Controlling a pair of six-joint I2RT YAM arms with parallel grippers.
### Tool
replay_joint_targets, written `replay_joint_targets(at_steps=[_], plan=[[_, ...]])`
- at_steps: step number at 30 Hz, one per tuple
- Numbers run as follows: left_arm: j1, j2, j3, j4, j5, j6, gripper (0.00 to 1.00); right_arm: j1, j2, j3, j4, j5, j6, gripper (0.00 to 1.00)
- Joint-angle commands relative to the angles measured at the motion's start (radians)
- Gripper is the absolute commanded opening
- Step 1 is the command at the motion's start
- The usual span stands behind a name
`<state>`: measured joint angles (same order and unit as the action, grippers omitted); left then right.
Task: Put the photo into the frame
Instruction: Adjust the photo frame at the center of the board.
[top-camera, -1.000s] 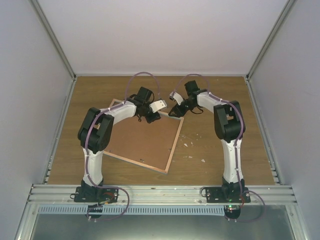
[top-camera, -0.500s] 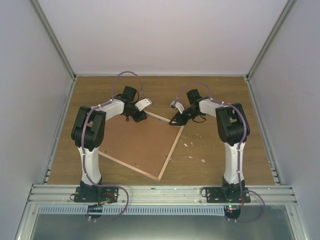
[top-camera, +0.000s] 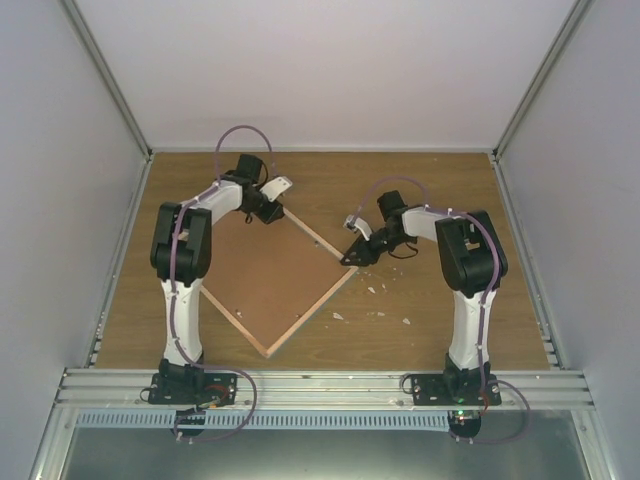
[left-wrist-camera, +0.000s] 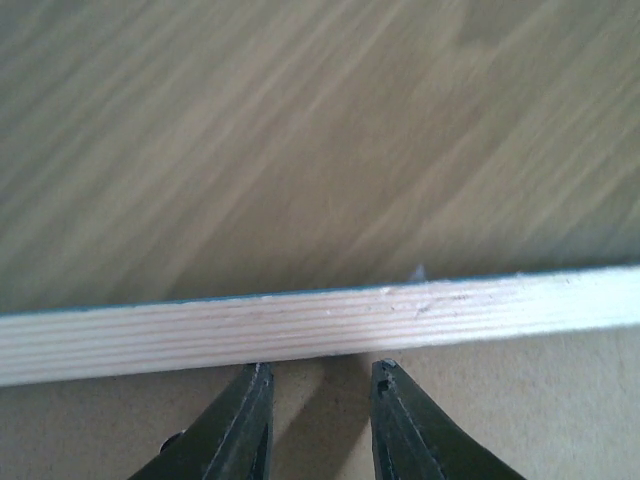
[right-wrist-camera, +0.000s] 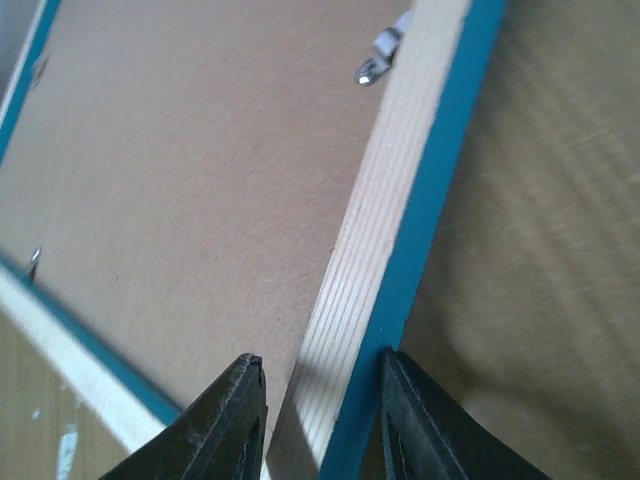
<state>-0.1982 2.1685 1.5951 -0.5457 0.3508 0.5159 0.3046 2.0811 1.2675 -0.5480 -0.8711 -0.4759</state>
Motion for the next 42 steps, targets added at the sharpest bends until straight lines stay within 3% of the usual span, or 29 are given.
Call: replay_joint_targets(at_steps=[1, 7, 14, 18, 22, 24, 28, 34, 42], plan=[[-0.076, 0.091, 0.078, 0.009, -0.003, 0.02, 0.3, 0.036, 0.025, -0.041, -0.136, -0.054, -0.072, 0.34], [-0.17, 0.104, 0.067, -0.004, 0.068, 0.062, 0.3, 0.074, 0.034, -0.037, -0.226, -0.137, -0.176, 0.37], [-0.193, -0.085, -0.169, -0.014, 0.269, 0.168, 0.28, 0.096, 0.026, -0.063, -0.304, -0.242, -0.26, 0.4], [-0.194, -0.249, -0.35, 0.024, 0.279, 0.205, 0.29, 0.074, -0.032, -0.095, -0.145, -0.219, -0.12, 0.4], [-0.219, -0.368, -0.493, 0.115, 0.215, 0.151, 0.35, 0.053, -0.122, -0.134, 0.163, -0.071, 0.154, 0.44], [-0.237, -0.4, -0.535, 0.171, 0.181, 0.091, 0.36, 0.053, -0.113, -0.113, 0.235, -0.047, 0.216, 0.43], [-0.286, -0.394, -0.561, 0.222, 0.096, -0.036, 0.37, 0.055, -0.014, -0.009, 0.229, -0.068, 0.274, 0.37], [-0.266, -0.417, -0.614, 0.278, 0.115, -0.127, 0.38, 0.081, 0.071, 0.055, 0.211, -0.145, 0.291, 0.38], [-0.183, -0.429, -0.585, 0.223, 0.168, -0.067, 0.37, 0.15, 0.066, -0.091, 0.169, -0.231, 0.222, 0.32]])
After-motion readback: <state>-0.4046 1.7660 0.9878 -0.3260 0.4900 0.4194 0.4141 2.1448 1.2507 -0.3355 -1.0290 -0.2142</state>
